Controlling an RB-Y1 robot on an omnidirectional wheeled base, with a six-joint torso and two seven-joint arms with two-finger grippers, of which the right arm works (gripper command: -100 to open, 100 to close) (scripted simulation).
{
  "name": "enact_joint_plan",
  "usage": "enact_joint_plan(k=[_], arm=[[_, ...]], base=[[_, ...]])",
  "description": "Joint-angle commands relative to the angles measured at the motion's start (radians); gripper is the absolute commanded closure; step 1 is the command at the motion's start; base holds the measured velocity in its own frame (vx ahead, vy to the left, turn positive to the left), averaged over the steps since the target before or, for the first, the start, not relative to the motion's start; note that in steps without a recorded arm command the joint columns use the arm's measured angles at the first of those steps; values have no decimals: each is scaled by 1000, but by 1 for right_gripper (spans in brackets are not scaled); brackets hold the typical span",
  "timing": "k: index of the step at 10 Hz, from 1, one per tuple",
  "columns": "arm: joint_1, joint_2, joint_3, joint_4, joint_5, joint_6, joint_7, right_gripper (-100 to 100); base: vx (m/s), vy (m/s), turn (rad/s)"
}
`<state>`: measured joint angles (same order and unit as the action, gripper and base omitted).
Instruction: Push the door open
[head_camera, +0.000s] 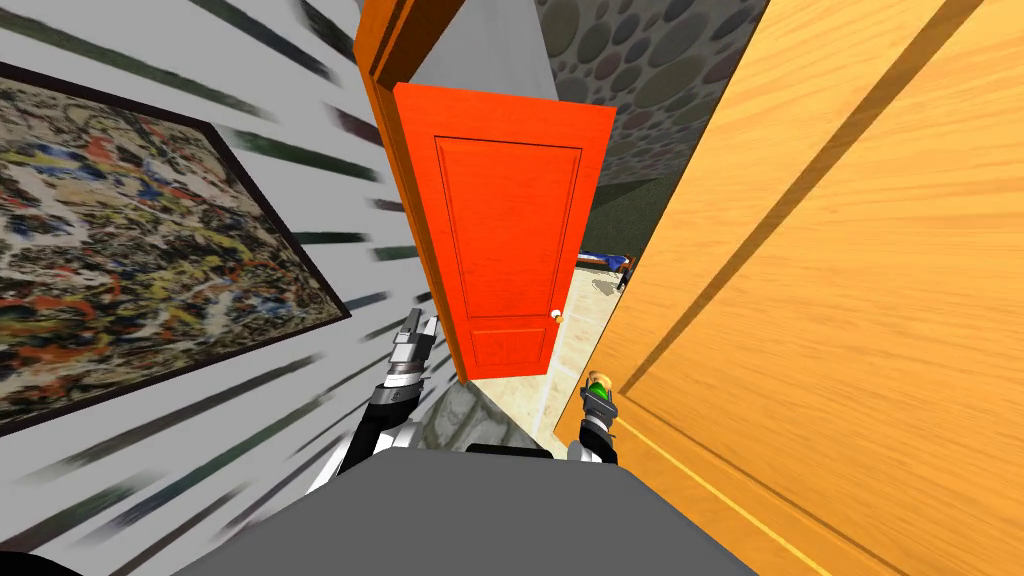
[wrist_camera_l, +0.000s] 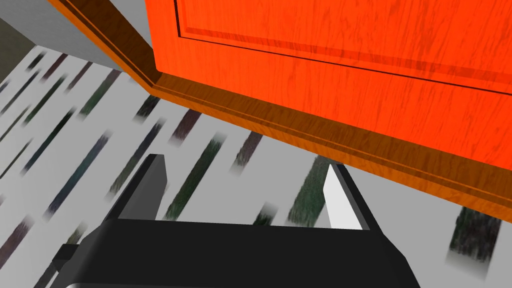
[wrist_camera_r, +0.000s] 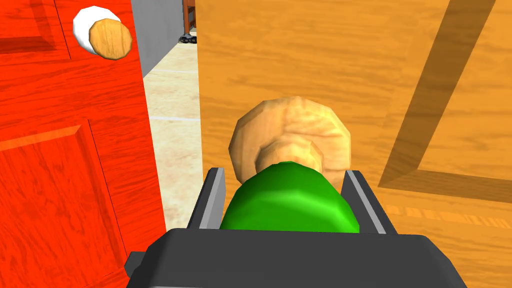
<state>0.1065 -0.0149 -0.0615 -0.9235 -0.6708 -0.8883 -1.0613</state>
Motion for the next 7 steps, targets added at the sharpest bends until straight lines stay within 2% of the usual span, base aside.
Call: enact_joint_plan(k=[1,7], arm=[[-3,-13,-34,-6,-20,-18,11,100],[-33,-15,-114,20,-78,-46,45,100]], base=[[137,-57,74],[100,-42,37]])
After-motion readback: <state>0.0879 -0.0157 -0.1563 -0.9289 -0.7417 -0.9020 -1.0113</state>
